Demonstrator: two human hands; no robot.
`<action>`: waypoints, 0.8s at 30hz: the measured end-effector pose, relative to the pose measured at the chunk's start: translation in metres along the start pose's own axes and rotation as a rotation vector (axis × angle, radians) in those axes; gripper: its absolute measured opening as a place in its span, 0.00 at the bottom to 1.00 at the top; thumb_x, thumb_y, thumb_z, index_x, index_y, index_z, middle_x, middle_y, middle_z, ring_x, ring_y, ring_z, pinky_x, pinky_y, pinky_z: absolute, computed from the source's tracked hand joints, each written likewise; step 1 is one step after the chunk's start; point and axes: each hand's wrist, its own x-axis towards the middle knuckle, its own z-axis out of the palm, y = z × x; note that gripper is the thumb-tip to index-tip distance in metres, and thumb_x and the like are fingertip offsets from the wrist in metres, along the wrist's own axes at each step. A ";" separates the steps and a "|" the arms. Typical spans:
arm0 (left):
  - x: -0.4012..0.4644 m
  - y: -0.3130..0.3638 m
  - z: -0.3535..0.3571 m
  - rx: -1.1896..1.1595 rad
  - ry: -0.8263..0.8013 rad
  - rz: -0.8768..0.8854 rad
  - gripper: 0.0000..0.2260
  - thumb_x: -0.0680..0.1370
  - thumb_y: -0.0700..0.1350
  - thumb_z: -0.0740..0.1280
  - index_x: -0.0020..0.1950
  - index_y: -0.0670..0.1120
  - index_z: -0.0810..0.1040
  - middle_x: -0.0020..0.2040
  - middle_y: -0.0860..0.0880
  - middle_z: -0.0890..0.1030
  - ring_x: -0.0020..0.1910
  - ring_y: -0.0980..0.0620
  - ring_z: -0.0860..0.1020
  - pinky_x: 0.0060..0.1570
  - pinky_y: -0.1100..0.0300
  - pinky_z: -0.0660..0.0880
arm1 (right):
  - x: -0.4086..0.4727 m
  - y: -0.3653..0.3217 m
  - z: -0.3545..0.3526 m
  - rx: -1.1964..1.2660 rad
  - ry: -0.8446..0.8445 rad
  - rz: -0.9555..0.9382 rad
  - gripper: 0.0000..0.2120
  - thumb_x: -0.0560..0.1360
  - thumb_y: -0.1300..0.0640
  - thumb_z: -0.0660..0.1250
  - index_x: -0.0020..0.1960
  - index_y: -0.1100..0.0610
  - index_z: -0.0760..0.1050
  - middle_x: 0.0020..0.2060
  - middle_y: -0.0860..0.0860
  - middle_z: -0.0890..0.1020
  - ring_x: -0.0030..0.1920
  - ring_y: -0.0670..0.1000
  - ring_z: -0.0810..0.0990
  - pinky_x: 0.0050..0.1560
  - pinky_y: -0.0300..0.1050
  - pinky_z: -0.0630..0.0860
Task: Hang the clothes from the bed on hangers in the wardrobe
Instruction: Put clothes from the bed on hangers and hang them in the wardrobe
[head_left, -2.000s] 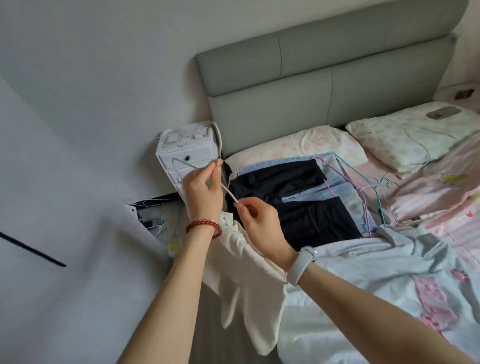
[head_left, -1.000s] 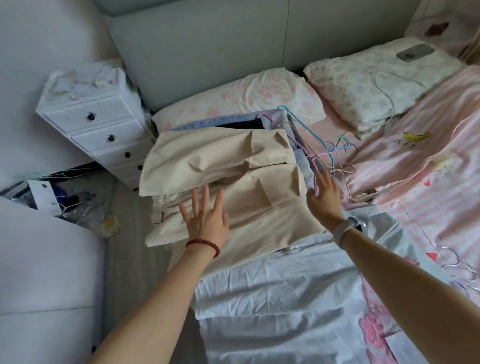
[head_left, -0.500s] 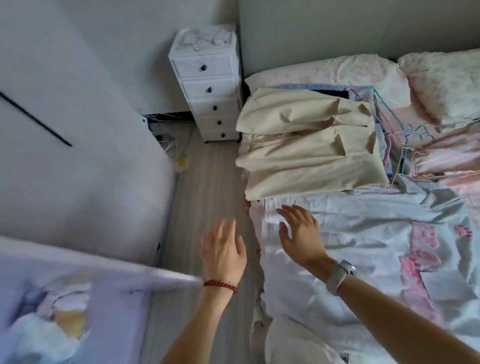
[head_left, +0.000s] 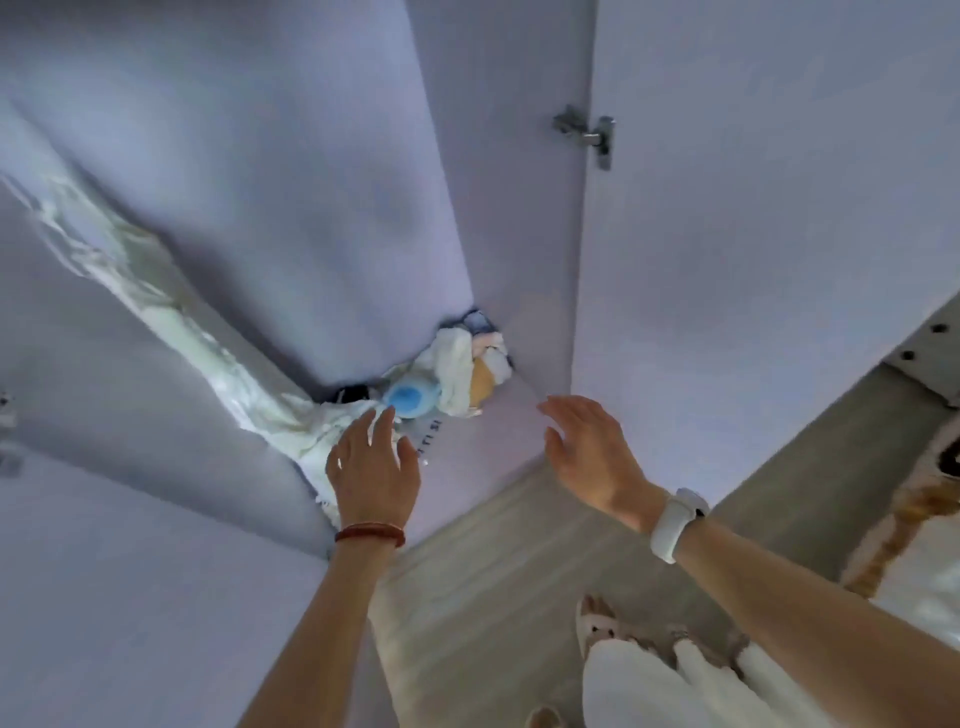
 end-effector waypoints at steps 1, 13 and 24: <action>0.006 -0.021 -0.015 0.000 0.045 -0.069 0.18 0.72 0.40 0.63 0.61 0.39 0.76 0.60 0.36 0.76 0.59 0.35 0.74 0.57 0.40 0.70 | 0.017 -0.022 0.012 0.019 -0.028 -0.055 0.15 0.69 0.60 0.60 0.51 0.63 0.79 0.47 0.58 0.83 0.47 0.60 0.81 0.49 0.53 0.77; 0.172 -0.131 -0.180 0.110 0.689 -0.151 0.21 0.74 0.44 0.56 0.65 0.39 0.69 0.66 0.34 0.67 0.62 0.33 0.69 0.59 0.42 0.68 | 0.253 -0.236 0.096 0.367 -0.195 -0.421 0.15 0.77 0.63 0.58 0.62 0.61 0.72 0.59 0.57 0.77 0.60 0.57 0.74 0.60 0.45 0.68; 0.267 -0.161 -0.291 0.516 0.747 -0.126 0.29 0.76 0.54 0.56 0.75 0.50 0.50 0.75 0.38 0.49 0.74 0.39 0.44 0.70 0.40 0.47 | 0.369 -0.404 0.120 0.780 -0.629 -0.303 0.15 0.79 0.63 0.53 0.64 0.64 0.67 0.58 0.59 0.74 0.61 0.58 0.72 0.58 0.44 0.68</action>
